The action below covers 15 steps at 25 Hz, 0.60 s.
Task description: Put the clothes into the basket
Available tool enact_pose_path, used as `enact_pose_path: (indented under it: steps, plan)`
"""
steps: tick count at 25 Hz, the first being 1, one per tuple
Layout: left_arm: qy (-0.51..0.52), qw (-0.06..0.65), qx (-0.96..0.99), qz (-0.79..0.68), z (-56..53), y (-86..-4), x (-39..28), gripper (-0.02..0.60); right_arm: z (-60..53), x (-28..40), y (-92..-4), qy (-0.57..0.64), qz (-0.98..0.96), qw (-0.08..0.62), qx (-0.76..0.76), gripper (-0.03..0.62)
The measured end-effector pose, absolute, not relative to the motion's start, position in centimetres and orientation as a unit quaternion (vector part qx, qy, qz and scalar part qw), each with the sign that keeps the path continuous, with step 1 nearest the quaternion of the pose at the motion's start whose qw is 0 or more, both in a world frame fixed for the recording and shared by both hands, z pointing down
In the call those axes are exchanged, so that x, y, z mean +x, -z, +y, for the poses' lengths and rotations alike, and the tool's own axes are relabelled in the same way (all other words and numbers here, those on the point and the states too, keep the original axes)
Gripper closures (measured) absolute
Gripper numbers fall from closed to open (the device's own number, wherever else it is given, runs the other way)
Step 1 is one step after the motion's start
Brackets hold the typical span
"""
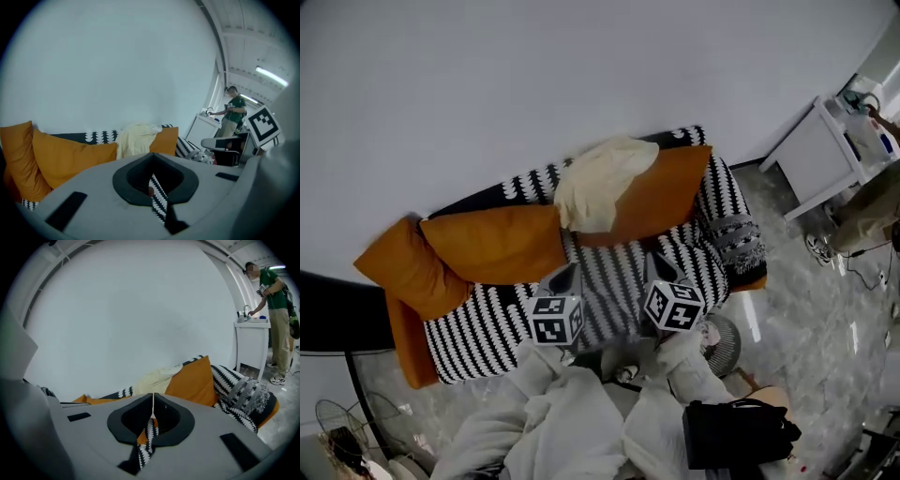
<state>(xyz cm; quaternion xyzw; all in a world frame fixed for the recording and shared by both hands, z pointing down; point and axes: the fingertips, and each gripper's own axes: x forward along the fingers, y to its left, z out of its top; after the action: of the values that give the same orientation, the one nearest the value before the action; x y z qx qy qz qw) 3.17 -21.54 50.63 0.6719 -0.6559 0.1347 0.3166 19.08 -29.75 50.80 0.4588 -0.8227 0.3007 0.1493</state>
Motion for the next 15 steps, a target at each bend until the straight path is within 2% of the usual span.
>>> enact_pose_path:
  steps: [8, 15]
  plan:
    - [-0.127, 0.315, 0.634, -0.694, -28.1, -52.3, -7.2, 0.575, -39.5, 7.0, -54.2, -0.301, -0.848, 0.170, 0.402, 0.565]
    - [-0.137, 0.350, 0.620, -0.689, -31.5, -57.1, -11.3, 0.575, -47.9, 5.4, -58.9, -0.305, -0.823, 0.188, 0.441, 0.562]
